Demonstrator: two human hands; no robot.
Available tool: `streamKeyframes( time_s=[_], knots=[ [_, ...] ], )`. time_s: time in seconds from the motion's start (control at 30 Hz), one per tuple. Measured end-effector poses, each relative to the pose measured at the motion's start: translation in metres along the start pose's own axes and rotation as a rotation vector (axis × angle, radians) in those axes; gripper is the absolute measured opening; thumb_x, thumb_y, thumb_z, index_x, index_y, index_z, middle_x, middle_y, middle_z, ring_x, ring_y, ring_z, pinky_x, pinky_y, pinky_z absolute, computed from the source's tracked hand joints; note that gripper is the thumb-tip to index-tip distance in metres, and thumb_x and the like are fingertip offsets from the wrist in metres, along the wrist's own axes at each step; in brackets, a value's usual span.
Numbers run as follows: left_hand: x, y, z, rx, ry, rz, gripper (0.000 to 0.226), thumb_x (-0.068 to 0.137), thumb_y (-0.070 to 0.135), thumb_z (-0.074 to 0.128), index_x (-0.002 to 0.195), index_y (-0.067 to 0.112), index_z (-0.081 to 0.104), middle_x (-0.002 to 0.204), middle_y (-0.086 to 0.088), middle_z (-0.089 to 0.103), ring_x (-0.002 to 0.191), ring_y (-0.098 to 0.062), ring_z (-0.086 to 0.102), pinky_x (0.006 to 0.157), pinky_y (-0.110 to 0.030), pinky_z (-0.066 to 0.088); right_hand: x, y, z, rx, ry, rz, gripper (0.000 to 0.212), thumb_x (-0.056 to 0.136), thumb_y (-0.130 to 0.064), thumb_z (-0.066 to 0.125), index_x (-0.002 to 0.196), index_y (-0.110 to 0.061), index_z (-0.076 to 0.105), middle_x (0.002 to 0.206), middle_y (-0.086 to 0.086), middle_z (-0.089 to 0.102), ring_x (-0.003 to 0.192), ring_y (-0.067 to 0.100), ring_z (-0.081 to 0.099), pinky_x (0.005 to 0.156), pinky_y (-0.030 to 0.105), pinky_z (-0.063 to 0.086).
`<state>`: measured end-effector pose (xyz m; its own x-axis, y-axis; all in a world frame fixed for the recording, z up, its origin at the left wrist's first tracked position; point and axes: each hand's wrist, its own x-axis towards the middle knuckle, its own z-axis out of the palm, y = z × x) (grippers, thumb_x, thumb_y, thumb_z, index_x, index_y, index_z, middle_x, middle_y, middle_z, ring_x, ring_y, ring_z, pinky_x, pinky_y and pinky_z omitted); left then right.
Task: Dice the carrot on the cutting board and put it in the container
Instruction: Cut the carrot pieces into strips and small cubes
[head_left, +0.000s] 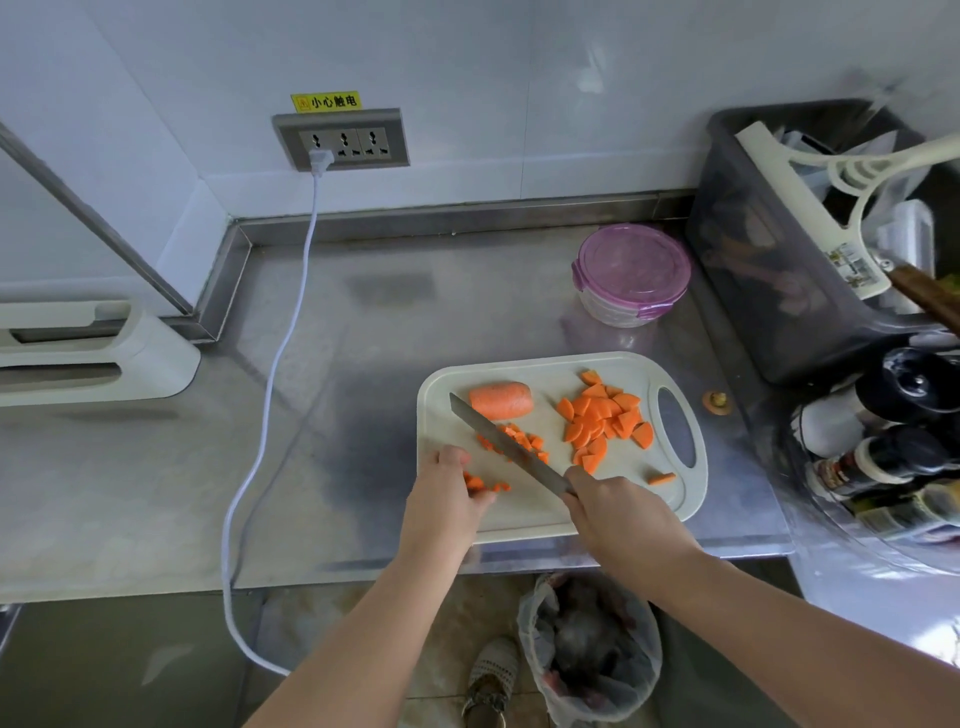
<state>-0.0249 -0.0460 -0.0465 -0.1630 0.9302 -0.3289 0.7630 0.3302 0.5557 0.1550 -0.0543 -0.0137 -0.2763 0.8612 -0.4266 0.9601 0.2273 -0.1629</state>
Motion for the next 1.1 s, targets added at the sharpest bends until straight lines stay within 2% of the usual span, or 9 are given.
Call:
streamKeyframes(
  time_s=[0.1,0.17,0.3,0.4,0.5,0.63,0.8,0.93,1.1],
  knots=[
    [0.010,0.008,0.004,-0.142,0.032,0.025,0.023,0.084,0.016,0.071,0.096,0.020,0.052,0.085,0.009,0.056,0.069,0.000,0.057,0.065,-0.012,0.043,0.002,0.007,-0.005,0.008,0.031,0.017,0.021,0.104,-0.027,0.034,0.121,-0.018,0.043,0.068,-0.005,0.042,0.055,0.016,0.045,0.045,0.022,0.032],
    [0.015,0.012,0.004,-0.289,0.027,0.036,0.021,0.085,0.006,0.068,0.097,0.015,0.054,0.081,0.011,0.055,0.061,0.007,0.056,0.061,-0.005,0.043,0.002,0.012,-0.009,-0.018,0.037,0.008,0.023,0.105,-0.028,0.033,0.121,-0.017,0.044,0.067,-0.006,0.041,0.054,0.015,0.045,0.049,0.024,0.039],
    [0.021,-0.004,0.000,-0.387,0.065,0.014,0.022,0.086,0.008,0.068,0.098,0.022,0.056,0.092,0.010,0.061,0.082,-0.009,0.062,0.070,-0.010,0.045,-0.001,0.021,-0.012,-0.011,0.042,-0.017,0.021,0.105,-0.030,0.032,0.119,-0.020,0.044,0.073,-0.003,0.048,0.060,0.020,0.051,0.057,0.029,0.047],
    [0.025,-0.022,-0.012,-0.602,0.173,-0.072,0.022,0.086,-0.001,0.064,0.093,0.019,0.058,0.096,-0.004,0.065,0.079,-0.015,0.065,0.064,-0.016,0.054,-0.007,0.028,-0.012,-0.011,0.021,-0.074,0.025,0.105,-0.033,0.028,0.115,-0.020,0.046,0.082,0.001,0.057,0.069,0.024,0.055,0.065,0.032,0.048],
    [0.028,-0.029,-0.028,-0.690,0.256,-0.084,0.017,0.093,0.000,0.053,0.096,0.016,0.057,0.091,0.003,0.061,0.079,-0.012,0.065,0.061,-0.014,0.054,-0.011,0.032,-0.009,-0.051,-0.046,-0.170,0.025,0.105,-0.031,0.027,0.115,-0.020,0.046,0.096,0.003,0.064,0.084,0.025,0.061,0.072,0.034,0.048],
    [0.029,-0.024,-0.038,-0.680,0.228,-0.045,0.018,0.095,0.001,0.050,0.100,0.015,0.058,0.091,0.006,0.061,0.080,-0.011,0.065,0.071,-0.024,0.055,-0.002,0.035,0.001,-0.119,-0.079,-0.225,0.019,0.102,-0.021,0.034,0.114,-0.022,0.048,0.096,0.000,0.064,0.086,0.024,0.061,0.075,0.037,0.052],
    [0.029,-0.016,-0.038,-0.618,0.186,0.001,0.025,0.092,-0.001,0.053,0.096,0.023,0.060,0.093,0.009,0.063,0.094,-0.020,0.065,0.087,-0.036,0.052,0.015,0.038,0.001,-0.145,0.005,-0.196,0.024,0.105,-0.029,0.028,0.121,-0.022,0.046,0.101,0.001,0.064,0.088,0.026,0.062,0.073,0.036,0.047],
    [0.025,-0.007,-0.042,-0.510,0.158,0.099,0.030,0.093,0.007,0.056,0.086,0.036,0.059,0.091,0.016,0.064,0.091,-0.013,0.065,0.080,-0.020,0.047,0.017,0.036,-0.001,-0.204,0.092,-0.223,0.027,0.105,-0.029,0.028,0.123,-0.022,0.047,0.100,0.001,0.063,0.080,0.025,0.058,0.067,0.032,0.043],
    [0.022,0.015,-0.051,-0.255,-0.211,0.192,0.043,0.094,0.000,0.044,0.080,0.036,0.064,0.089,0.020,0.066,0.089,0.004,0.062,0.081,-0.013,0.045,0.007,0.036,-0.010,-0.233,0.218,-0.248,0.021,0.101,-0.033,0.045,0.117,-0.024,0.054,0.093,-0.003,0.065,0.070,0.019,0.054,0.062,0.027,0.041]
  ],
)
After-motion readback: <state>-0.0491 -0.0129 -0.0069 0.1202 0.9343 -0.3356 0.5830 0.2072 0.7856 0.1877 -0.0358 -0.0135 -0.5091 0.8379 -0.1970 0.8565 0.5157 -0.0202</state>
